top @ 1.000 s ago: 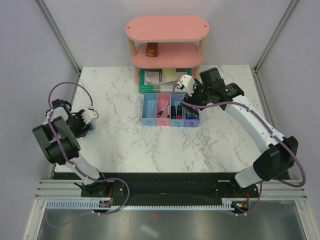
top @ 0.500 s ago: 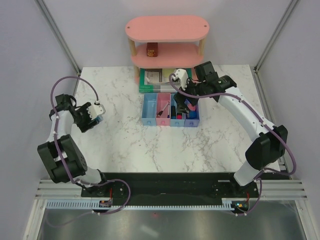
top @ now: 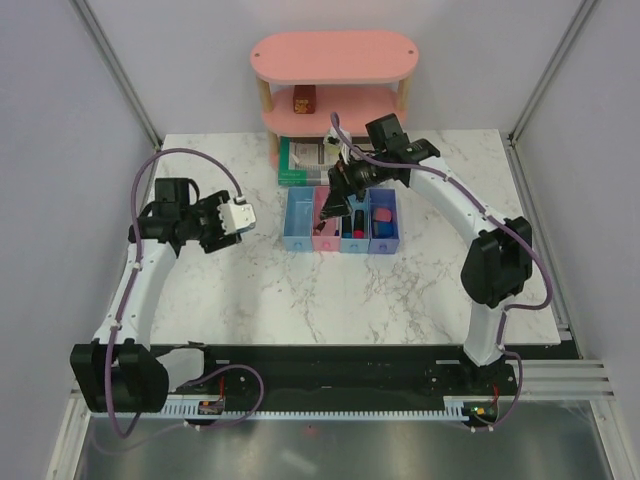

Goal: Sort the stationery into containers
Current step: Pick up the stationery from the corner of the board, then place the stationery in the storage box.

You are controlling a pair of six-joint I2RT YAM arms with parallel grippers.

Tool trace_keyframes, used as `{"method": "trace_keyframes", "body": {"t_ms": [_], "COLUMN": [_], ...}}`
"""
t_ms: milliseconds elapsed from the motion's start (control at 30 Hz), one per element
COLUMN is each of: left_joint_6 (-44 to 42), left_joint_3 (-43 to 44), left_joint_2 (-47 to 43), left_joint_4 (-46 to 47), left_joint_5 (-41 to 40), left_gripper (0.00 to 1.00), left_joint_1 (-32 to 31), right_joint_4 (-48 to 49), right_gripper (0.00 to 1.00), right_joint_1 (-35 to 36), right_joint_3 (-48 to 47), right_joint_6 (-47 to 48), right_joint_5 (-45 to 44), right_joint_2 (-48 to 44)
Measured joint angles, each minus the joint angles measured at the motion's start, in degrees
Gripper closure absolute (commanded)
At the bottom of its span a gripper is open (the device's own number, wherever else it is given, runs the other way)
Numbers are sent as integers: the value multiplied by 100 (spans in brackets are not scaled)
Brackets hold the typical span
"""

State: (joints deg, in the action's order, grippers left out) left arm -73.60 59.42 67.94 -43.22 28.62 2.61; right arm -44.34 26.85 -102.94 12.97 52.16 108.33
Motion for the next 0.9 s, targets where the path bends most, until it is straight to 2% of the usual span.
{"method": "trace_keyframes", "body": {"t_ms": [200,533,700,900], "left_joint_6": [706,1541,1838,2037], "left_joint_3": [411,660,660,660], "left_joint_2": [-72,-26,-24,-22], "left_joint_4": [9,120,136,136], "left_joint_5": [-177,-1003,-1213,-1290], "left_gripper": [47,47,47,47], "left_joint_1": [-1010,-1932,-2295,-2413], "right_joint_4": [494,1235,1397,1447], "right_gripper": [2,2,2,2], "right_joint_1": [111,649,807,817], "right_joint_3": [-345,-597,-807,-857], "right_joint_6": [-678,-1502,-1646,-1722], "right_joint_5": [463,866,837,796], "right_joint_2": [382,575,752,861]}}
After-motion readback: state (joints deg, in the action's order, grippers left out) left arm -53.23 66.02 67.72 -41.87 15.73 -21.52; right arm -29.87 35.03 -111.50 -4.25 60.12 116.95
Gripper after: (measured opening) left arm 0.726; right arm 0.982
